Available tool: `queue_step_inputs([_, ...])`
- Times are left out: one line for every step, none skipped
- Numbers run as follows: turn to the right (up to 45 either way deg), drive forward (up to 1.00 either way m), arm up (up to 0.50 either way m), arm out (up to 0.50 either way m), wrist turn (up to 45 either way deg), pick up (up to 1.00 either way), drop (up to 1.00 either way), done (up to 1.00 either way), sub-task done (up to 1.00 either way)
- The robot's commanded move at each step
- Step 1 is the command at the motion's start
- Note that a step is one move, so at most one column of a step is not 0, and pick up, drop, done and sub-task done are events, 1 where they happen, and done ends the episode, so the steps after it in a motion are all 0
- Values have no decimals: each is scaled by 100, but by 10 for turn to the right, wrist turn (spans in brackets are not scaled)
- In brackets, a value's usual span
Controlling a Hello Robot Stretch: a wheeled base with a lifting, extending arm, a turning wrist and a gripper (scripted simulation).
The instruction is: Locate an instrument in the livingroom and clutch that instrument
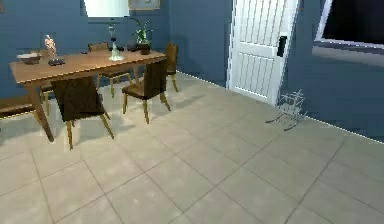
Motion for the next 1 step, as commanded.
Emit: queue_step_inputs([0, 100, 0, 0, 0, 0, 0, 0, 0])
